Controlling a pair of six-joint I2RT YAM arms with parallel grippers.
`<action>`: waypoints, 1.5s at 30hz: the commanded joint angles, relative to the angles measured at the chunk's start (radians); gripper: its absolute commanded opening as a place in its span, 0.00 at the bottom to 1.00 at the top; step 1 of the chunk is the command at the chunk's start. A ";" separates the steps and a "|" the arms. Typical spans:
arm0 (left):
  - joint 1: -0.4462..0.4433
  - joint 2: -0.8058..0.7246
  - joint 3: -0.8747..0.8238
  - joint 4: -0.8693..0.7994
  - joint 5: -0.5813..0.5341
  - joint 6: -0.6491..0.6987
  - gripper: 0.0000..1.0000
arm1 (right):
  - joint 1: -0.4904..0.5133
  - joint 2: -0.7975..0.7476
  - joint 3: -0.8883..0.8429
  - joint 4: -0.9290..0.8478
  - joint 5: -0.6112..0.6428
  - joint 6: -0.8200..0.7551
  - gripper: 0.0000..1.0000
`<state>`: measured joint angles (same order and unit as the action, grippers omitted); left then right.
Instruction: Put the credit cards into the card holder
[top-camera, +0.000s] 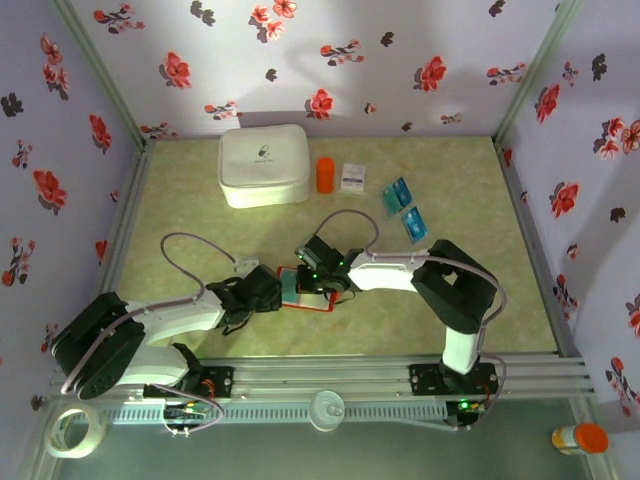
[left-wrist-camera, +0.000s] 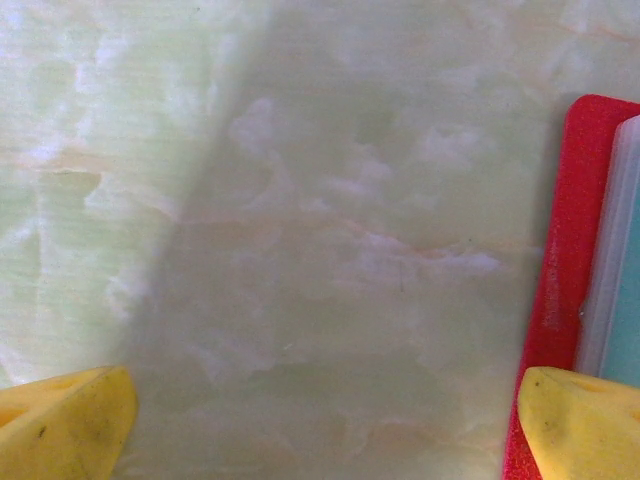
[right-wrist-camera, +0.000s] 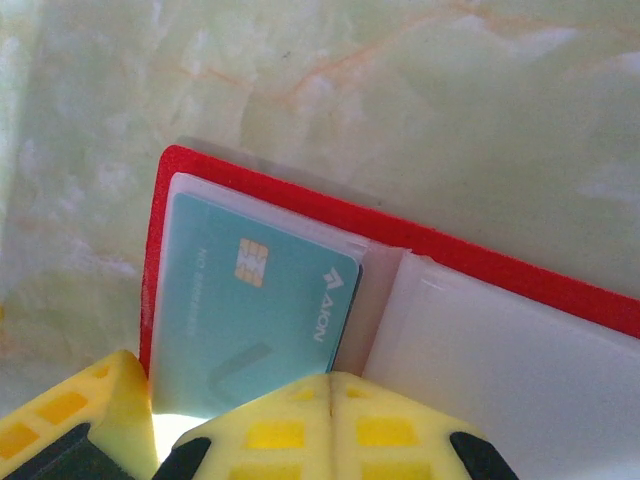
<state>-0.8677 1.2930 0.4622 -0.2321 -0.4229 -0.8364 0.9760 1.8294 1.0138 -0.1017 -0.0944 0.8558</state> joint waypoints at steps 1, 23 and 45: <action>0.006 0.014 -0.025 -0.035 0.017 -0.007 1.00 | 0.007 0.012 0.026 0.011 -0.025 -0.015 0.01; 0.156 -0.125 0.161 -0.037 0.258 0.101 1.00 | -0.006 -0.491 -0.270 -0.194 0.255 0.016 0.60; 0.211 0.084 0.173 0.159 0.466 0.087 1.00 | -0.080 -0.328 -0.290 -0.064 0.260 -0.058 0.02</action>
<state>-0.6628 1.3575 0.6239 -0.1101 0.0166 -0.7490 0.9119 1.4956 0.7162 -0.1829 0.1432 0.8192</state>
